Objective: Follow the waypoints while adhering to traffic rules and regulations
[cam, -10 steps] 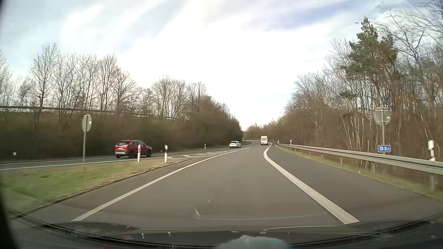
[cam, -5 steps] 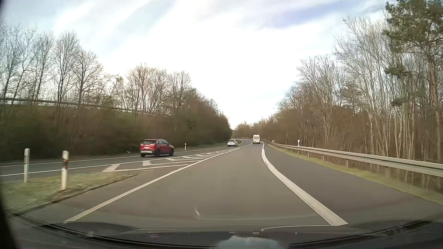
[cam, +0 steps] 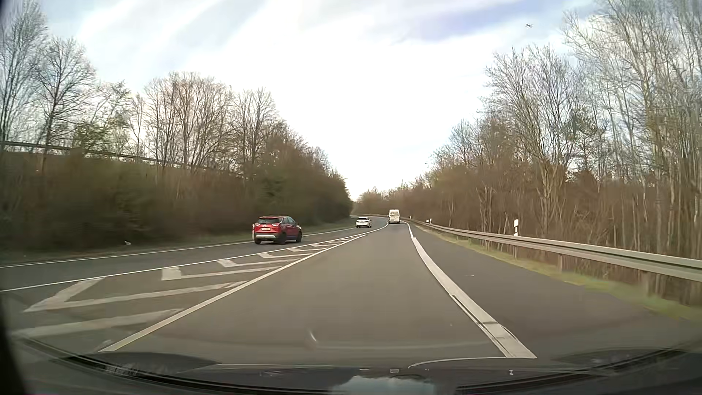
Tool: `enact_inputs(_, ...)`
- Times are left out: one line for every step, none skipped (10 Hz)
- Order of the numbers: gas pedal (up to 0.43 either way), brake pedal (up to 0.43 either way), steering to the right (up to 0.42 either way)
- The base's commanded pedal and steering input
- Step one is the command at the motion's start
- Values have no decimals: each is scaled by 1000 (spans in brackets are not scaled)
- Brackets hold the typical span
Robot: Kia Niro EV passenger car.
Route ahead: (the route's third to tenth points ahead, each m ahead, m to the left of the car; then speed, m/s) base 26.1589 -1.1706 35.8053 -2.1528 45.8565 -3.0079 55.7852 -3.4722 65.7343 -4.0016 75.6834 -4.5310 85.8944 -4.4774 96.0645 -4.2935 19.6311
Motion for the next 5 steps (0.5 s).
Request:
enact_inputs(157,0,21)
enact_inputs(157,0,20)
enact_inputs(157,0,19)
enact_inputs(157,0,16)
enact_inputs(157,0,15)
